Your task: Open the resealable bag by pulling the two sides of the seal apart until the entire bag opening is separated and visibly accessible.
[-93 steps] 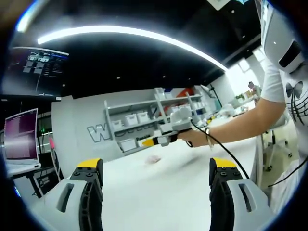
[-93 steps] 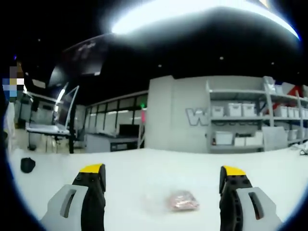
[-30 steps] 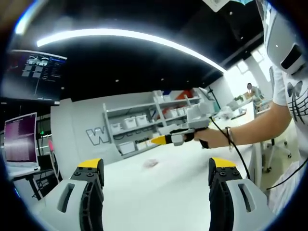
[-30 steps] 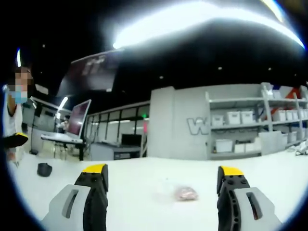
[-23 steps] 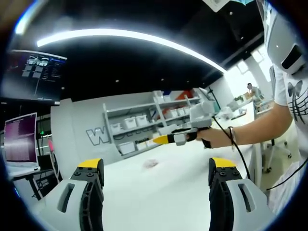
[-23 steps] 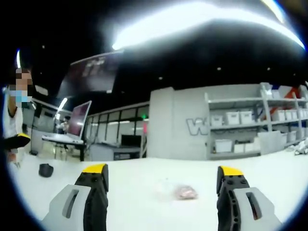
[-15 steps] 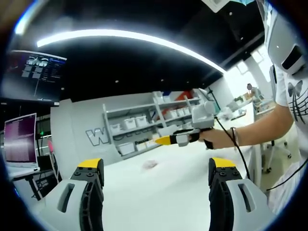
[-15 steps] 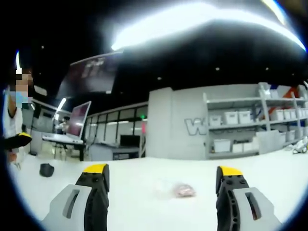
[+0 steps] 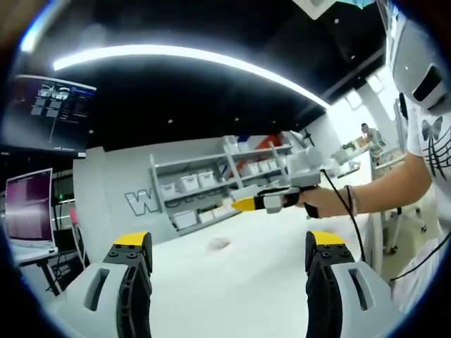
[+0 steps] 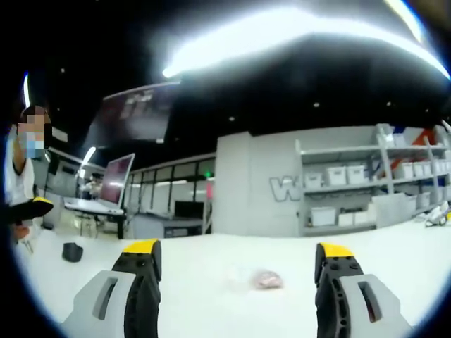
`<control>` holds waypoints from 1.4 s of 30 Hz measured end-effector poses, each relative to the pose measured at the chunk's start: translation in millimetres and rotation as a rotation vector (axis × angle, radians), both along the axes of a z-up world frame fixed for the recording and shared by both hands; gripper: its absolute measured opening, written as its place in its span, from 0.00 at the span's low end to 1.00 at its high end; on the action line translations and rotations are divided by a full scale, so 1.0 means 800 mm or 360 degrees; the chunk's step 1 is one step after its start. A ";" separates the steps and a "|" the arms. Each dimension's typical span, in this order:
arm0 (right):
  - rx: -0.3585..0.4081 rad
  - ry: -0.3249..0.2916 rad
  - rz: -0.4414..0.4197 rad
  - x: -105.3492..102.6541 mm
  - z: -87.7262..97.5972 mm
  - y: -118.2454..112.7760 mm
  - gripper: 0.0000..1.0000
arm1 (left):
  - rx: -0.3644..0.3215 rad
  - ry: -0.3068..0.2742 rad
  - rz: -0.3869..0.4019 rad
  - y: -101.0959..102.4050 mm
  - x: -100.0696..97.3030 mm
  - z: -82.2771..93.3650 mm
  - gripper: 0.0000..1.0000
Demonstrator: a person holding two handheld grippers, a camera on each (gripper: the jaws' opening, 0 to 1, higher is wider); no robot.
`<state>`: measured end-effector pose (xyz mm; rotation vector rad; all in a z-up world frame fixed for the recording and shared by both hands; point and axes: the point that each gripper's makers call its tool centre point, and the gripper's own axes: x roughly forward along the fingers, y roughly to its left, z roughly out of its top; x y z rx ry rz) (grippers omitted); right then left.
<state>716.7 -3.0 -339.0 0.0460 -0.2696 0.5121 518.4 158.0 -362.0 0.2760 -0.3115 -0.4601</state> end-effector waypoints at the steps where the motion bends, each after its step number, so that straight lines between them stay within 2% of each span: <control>1: 0.0002 -0.0001 -0.0001 -0.002 0.000 -0.001 0.91 | -0.0001 -0.0002 0.0000 0.000 0.000 0.000 0.89; 22: 0.0015 -0.0012 -0.0013 -0.048 -0.002 -0.012 0.88 | -0.0009 -0.0017 0.0003 0.001 -0.005 0.004 0.89; 42: 0.0052 -0.0065 -0.0011 -0.090 -0.001 -0.023 0.85 | -0.0037 -0.0034 0.0011 0.003 -0.013 0.008 0.89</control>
